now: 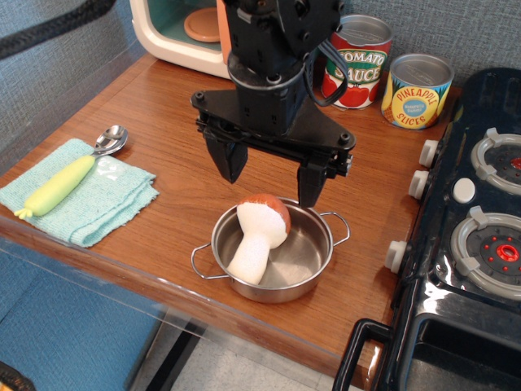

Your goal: Put the spoon to the left of the pot.

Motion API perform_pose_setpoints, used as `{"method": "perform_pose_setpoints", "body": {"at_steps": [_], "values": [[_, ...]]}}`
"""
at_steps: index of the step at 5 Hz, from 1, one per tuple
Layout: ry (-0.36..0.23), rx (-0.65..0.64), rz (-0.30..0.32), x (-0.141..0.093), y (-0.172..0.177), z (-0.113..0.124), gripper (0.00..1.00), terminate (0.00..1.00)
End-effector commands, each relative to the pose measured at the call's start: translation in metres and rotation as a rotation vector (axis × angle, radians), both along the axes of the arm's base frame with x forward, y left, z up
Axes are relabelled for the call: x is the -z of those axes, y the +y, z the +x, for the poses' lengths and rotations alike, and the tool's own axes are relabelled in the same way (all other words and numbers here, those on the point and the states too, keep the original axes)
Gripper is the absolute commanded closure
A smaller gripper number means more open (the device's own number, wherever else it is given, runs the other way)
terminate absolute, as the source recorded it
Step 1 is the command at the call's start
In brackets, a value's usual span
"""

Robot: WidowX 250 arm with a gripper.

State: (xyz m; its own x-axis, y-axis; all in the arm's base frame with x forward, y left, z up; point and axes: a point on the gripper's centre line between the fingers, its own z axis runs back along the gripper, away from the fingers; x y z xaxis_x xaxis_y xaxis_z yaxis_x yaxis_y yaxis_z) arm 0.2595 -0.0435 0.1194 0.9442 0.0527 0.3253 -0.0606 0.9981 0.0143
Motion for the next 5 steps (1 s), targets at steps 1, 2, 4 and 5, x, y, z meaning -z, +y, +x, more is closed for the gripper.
{"method": "perform_pose_setpoints", "body": {"at_steps": [1, 2, 4, 5], "values": [[0.000, 0.000, 0.000, 0.000, 0.000, 0.000, 0.00, 0.00], [0.031, -0.005, -0.035, 0.001, 0.025, 0.006, 0.00, 0.00], [0.188, 0.077, -0.063, 0.010, 0.122, -0.001, 0.00, 0.00], [0.277, 0.047, -0.032, 0.022, 0.172, -0.014, 0.00, 0.00]]}}
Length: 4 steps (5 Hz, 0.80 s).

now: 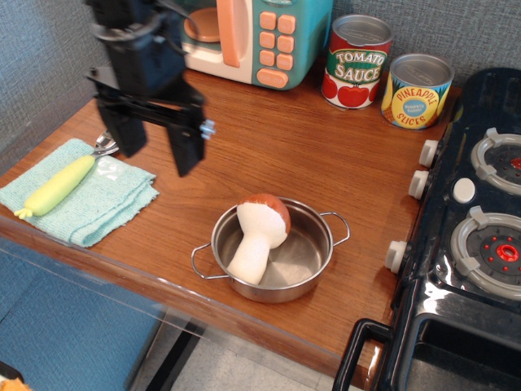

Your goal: Put the spoon to the left of the pot.

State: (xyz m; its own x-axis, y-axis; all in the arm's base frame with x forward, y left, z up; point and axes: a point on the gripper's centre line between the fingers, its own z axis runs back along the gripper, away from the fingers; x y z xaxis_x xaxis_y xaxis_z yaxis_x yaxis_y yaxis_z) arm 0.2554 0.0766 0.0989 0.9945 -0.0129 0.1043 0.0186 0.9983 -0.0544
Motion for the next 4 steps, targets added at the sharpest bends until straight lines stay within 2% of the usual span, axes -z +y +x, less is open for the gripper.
{"method": "perform_pose_setpoints", "body": {"at_steps": [1, 2, 3, 4], "values": [[0.091, -0.063, 0.125, 0.009, 0.070, -0.013, 0.00, 0.00], [0.120, -0.149, 0.167, 0.025, 0.088, -0.023, 0.00, 0.00], [0.151, -0.202, 0.218, 0.029, 0.101, -0.029, 0.00, 0.00], [0.185, -0.275, 0.213, 0.045, 0.115, -0.039, 0.00, 0.00]]}}
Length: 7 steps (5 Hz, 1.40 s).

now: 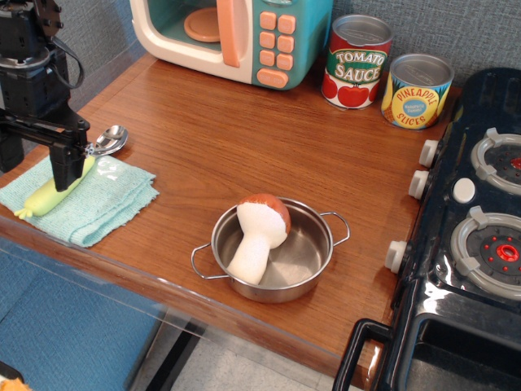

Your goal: Put the spoon to the left of the pot.

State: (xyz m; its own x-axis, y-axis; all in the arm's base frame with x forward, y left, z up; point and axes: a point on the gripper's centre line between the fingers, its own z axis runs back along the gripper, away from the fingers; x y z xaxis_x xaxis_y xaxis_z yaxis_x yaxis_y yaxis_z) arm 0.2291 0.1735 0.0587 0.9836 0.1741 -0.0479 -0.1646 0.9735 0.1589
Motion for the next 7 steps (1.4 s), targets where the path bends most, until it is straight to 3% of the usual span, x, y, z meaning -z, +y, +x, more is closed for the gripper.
{"method": "perform_pose_setpoints", "body": {"at_steps": [1, 2, 3, 4, 6, 7], "values": [[0.027, -0.108, 0.009, 0.015, 0.025, -0.014, 0.00, 0.00], [0.045, -0.117, -0.025, 0.030, 0.028, -0.008, 0.00, 0.00], [0.024, -0.118, -0.040, 0.035, 0.026, -0.005, 0.00, 0.00], [0.032, -0.120, -0.048, 0.035, 0.025, -0.005, 1.00, 0.00], [0.011, -0.134, -0.062, 0.036, 0.024, -0.004, 1.00, 0.00], [0.004, -0.132, -0.057, 0.034, 0.022, -0.003, 0.00, 0.00]]}}
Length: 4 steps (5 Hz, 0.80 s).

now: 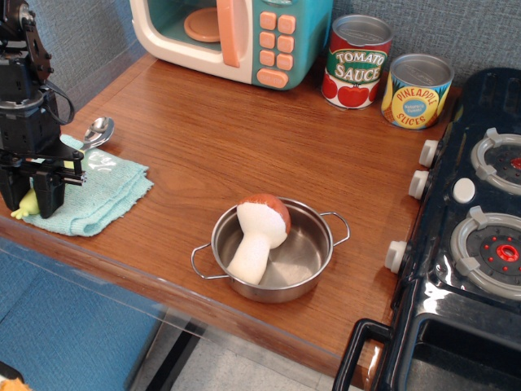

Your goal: Put the spoon to the left of the pot.

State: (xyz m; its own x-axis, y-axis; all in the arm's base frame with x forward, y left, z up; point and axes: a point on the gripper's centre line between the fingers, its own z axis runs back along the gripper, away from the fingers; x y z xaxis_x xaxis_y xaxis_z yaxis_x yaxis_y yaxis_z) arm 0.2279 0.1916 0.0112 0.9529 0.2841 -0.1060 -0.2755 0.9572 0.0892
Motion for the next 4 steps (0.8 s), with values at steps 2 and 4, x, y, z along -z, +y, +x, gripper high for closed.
{"method": "perform_pose_setpoints", "body": {"at_steps": [2, 4], "values": [[-0.066, 0.012, 0.038, -0.017, -0.002, 0.004, 0.00, 0.00], [-0.100, 0.036, 0.073, -0.030, -0.008, 0.007, 0.00, 0.00]]}}
